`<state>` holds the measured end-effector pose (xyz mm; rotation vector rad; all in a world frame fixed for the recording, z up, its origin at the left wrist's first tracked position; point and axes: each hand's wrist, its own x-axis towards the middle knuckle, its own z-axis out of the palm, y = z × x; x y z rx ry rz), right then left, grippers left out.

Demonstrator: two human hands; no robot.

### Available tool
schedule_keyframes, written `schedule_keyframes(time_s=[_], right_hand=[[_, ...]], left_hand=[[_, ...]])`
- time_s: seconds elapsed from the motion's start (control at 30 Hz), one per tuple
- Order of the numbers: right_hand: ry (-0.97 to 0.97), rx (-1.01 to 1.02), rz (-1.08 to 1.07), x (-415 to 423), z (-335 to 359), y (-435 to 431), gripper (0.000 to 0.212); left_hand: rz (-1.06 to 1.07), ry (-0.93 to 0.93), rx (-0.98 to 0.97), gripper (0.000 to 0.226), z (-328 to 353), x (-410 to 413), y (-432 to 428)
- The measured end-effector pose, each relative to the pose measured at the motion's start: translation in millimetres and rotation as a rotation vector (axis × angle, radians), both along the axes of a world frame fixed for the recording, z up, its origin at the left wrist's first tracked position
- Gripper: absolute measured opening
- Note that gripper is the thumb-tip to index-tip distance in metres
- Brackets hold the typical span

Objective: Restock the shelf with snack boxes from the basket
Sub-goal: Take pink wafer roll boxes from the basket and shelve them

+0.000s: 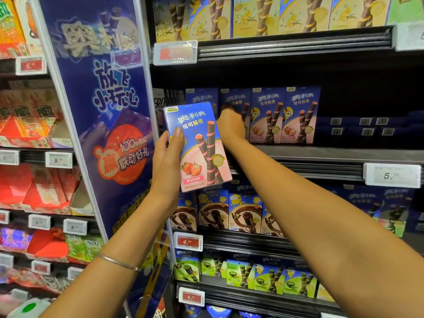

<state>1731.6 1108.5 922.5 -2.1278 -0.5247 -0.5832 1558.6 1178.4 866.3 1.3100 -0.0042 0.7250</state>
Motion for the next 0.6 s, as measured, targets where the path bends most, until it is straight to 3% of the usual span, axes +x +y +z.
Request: schedule_keyframes(time_s=[0.13,0.23,0.37,0.47,0.6], right_hand=[[0.065,0.101,0.04,-7,-3,-12,0.046],[0.073,0.284,0.102,-27,-10,-26,0.033],[0.158,0.495,0.42,-75,-23,-56,0.029],[0.271,0.376,0.567,-105,-28,-77,0.039],[0.234,0.147,0.503,-118,-28,-90,0.041]], left_hand=[[-0.016,0.008,-0.014,0.057,-2,1,0],[-0.025,0.009,-0.031,0.065,-3,0,1],[-0.078,-0.007,-0.067,0.073,-6,-2,-1],[-0.093,-0.018,-0.082,0.074,-6,-3,-4],[-0.089,-0.031,-0.067,0.076,0,-5,-10]])
